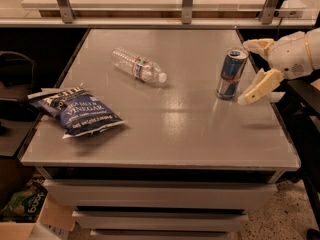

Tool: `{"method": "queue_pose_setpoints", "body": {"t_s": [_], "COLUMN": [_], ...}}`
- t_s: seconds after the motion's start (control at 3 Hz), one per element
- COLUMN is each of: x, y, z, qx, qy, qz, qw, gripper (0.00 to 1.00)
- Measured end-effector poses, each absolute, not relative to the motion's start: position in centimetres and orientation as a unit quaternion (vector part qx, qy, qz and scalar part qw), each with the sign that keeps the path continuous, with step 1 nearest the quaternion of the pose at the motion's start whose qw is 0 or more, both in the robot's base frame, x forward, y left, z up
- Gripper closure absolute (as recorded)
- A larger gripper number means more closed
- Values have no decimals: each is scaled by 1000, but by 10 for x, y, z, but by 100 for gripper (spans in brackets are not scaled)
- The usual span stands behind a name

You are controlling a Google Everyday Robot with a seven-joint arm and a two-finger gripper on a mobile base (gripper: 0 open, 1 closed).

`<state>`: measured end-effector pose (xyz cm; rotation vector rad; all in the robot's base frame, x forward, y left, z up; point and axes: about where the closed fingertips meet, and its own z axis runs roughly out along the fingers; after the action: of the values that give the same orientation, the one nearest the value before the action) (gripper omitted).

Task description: Move redbull can near blue chip bag

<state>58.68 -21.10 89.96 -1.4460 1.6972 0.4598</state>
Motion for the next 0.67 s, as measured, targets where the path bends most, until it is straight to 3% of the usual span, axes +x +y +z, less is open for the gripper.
{"method": "queue_pose_setpoints", "body": {"t_s": [0.67], "x": [591], "y": [-181], "z": [902], "qx": [-564], "qy": [662], "qz": [225], "qw": [440], "gripper": [41]}}
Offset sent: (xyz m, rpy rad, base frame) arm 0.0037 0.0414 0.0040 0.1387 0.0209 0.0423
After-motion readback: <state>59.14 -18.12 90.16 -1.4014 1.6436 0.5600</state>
